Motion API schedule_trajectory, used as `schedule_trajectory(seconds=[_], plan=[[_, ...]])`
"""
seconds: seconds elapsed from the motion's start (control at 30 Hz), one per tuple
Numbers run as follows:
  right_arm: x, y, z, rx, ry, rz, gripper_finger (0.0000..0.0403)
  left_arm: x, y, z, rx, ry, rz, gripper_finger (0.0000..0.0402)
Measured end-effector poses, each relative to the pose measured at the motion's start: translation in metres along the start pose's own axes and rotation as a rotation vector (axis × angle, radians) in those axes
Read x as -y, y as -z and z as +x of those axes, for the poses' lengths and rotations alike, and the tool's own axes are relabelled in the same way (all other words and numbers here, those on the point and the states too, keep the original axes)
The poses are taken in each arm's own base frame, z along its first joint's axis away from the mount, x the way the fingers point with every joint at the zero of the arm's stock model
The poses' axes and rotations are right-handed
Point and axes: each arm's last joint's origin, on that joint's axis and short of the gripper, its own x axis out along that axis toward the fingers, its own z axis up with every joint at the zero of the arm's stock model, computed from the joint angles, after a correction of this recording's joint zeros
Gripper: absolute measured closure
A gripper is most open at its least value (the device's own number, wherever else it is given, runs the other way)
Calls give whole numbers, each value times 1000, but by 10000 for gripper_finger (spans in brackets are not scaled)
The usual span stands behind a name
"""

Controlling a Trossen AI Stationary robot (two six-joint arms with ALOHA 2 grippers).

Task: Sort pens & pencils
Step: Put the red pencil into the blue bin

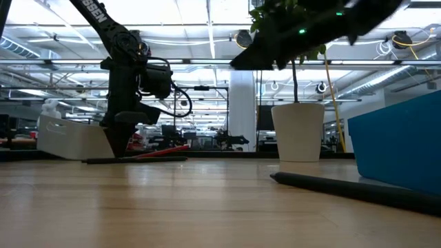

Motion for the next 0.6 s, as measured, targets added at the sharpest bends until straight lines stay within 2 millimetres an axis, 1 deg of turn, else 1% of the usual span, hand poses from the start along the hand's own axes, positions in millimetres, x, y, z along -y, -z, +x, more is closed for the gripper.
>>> schedule_trajectory(seconds=[0.07,0.17,0.27,0.33,0.5,0.6], plan=[[6,-4,13,-49,27,-87,259,0,0,0,0,0,-1,401],[20,-9,35,-135,71,-194,259,0,0,0,-2,1,-1,401],[34,-9,57,-244,93,-287,259,1,0,0,-3,3,-6,401],[41,-4,71,-303,68,-324,259,1,0,0,-3,3,-9,401],[45,10,113,-363,39,-345,259,1,0,0,-3,3,-14,401],[48,18,138,-384,50,-295,259,2,1,0,-4,4,-13,401]])
